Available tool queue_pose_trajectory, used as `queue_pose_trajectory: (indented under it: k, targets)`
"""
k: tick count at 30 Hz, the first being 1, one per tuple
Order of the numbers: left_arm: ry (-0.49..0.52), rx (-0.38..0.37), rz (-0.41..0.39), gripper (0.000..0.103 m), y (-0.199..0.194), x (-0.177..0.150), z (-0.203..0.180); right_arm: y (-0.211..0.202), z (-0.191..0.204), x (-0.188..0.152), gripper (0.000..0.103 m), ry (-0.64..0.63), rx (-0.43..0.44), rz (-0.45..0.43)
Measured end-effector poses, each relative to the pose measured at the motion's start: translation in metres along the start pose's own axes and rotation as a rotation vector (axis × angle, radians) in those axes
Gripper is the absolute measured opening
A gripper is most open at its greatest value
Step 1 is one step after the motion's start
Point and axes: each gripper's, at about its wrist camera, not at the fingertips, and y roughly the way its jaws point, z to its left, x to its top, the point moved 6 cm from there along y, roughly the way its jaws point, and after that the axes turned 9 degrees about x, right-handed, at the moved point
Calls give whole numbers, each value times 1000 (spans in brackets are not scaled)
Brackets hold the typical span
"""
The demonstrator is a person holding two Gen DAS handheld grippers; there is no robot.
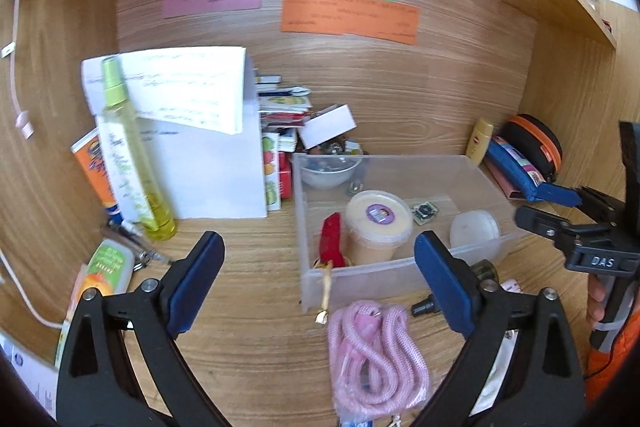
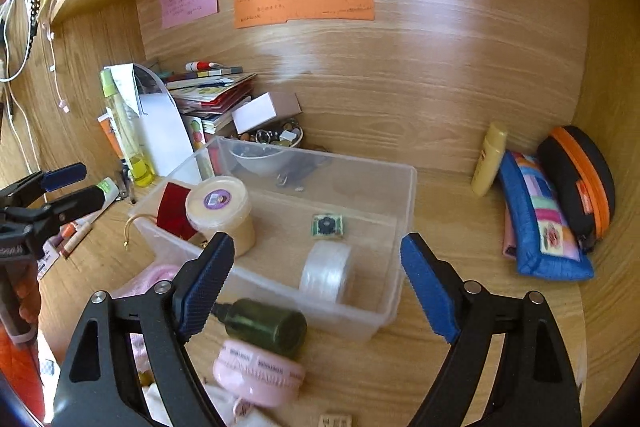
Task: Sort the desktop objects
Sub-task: 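Open both tools to drop the pouch and tape roll into the box, then grasp the bagged pink rope with the left tool while the right tool grasps the pink round device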
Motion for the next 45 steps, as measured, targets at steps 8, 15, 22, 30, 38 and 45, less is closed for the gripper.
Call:
queue_pose_trajectory:
  k: [8,15,22,30,38,45]
  targets:
    - [-17,19,26,97,-9,-20,7,-18,-11,-23,83,27,-44,14]
    - [-15,-4,88,97,-2,-42,-3,-21,-11,-48,83,36,-44,60]
    - [8,-43,156,97,10,-65,-21,-5,11,-70,83,18,11,124]
    - [29,-82,229,97,23,-83,-36,23,35,-88,83,-25,58,208]
    - [81,-87,310,97,46,-93,-51,35,36,-94,83,-43,60,244]
    - [125,-73,358,97,57,-103,-54,36,34,-94,81,-46,69,243]
